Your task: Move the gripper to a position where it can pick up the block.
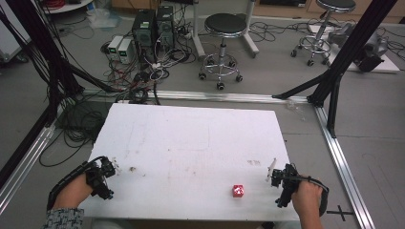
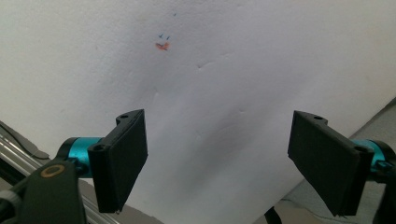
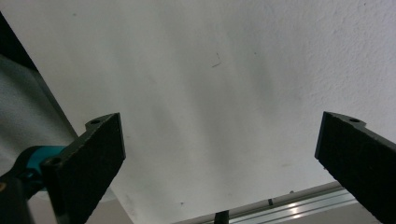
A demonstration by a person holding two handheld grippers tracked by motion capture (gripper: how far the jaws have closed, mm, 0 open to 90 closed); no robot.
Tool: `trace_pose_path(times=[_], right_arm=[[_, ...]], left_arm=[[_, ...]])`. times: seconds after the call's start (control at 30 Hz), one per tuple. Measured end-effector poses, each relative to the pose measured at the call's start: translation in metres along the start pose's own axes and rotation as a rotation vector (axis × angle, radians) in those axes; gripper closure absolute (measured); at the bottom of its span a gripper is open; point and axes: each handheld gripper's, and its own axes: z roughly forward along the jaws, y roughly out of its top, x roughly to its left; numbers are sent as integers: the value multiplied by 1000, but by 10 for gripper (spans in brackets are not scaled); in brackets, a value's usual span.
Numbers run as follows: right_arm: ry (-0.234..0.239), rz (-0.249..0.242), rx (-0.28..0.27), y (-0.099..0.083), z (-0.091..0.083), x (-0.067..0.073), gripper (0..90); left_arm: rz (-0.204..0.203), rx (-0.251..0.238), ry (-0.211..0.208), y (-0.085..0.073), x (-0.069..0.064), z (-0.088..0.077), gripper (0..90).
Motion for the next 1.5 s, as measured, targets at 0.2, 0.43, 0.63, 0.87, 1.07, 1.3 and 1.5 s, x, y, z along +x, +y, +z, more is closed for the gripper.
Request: trace_pose_path(times=[0.2, 0.43, 0.63, 0.87, 1.07, 1.3, 1.5], right_arm=[[0, 8, -3, -2, -1, 1, 8], [1, 8, -3, -2, -1, 0, 8], [2, 2, -2, -3, -1, -1, 8], [0, 1, -3, -4, -1, -1, 8], [-8, -20, 1, -4, -1, -1, 8], [-20, -94, 4, 1, -5, -1, 8], [-30, -160, -8, 10, -10, 1, 8]], left_arm=[[1, 1, -3, 1, -1, -2, 202], [3, -5, -3, 2, -1, -2, 203], [-5, -8, -1, 1, -2, -2, 203], [2, -4, -2, 1, -1, -3, 204], [1, -8, -4, 0, -1, -3, 204], [3, -13, -3, 1, -1, -3, 204], [1, -15, -1, 1, -2, -4, 204]])
